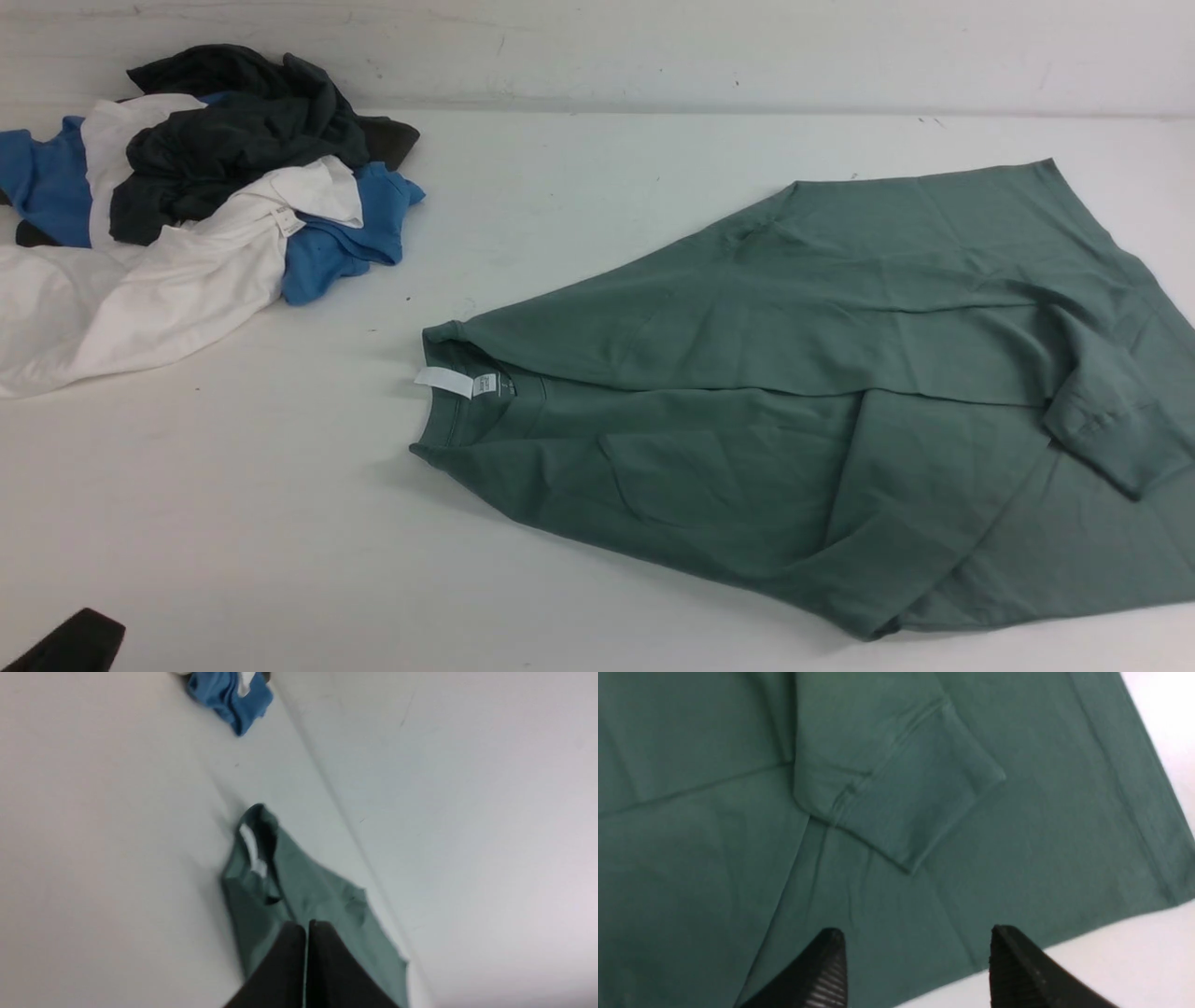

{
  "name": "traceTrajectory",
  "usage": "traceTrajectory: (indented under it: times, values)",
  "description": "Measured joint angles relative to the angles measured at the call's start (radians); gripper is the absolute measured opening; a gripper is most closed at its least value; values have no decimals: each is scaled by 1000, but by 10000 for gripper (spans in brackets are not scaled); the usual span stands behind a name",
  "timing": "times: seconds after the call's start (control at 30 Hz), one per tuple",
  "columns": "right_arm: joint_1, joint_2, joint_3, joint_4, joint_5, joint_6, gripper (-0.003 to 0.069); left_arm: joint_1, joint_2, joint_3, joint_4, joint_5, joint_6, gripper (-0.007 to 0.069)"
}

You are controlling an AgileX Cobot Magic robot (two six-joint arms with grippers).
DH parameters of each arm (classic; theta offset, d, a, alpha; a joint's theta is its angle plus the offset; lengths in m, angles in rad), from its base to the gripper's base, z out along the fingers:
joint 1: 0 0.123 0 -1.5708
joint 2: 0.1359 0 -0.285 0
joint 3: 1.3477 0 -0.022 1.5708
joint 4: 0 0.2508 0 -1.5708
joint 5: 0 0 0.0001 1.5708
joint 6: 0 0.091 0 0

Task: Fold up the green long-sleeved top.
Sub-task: Use both arms simultaneously to clamp the lower edge of the clothing fabric

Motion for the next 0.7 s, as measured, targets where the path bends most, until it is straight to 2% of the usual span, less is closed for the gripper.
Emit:
traceTrajectory:
  times: [0.07, 0.17, 0.2, 0.23, 0.3, 0.37, 0.4, 0.43, 0.53, 0.7]
  values:
    - [0, -52, 45, 7, 2, -6, 351, 0, 0, -4, -41, -21, 14, -4]
    - [0, -198, 184, 45, 5, -11, 282, 0, 6, -108, -91, 21, 144, -4]
    - [0, -227, 210, 54, 7, -12, 263, 0, 25, -154, -97, 54, 194, -4]
    - [0, -234, 216, 56, 8, -13, 263, 0, 31, -163, -99, 61, 194, -4]
    - [0, -312, 278, 82, 11, -14, 225, 0, 148, -268, -101, 183, 323, -4]
    - [0, -372, 318, 100, 15, -22, 199, 0, 339, -358, -75, 345, 431, -4]
    - [0, -376, 320, 100, 15, -22, 197, 0, 358, -374, -70, 378, 440, -4]
    - [0, -404, 335, 101, 15, -22, 188, 0, 519, -440, -23, 494, 509, -4]
    - [0, -427, 342, 101, 13, -43, 183, 0, 828, -560, 87, 685, 632, -4]
    - [0, -429, 342, 104, -27, -82, 182, -2, 1245, -746, 147, 730, 727, -4]
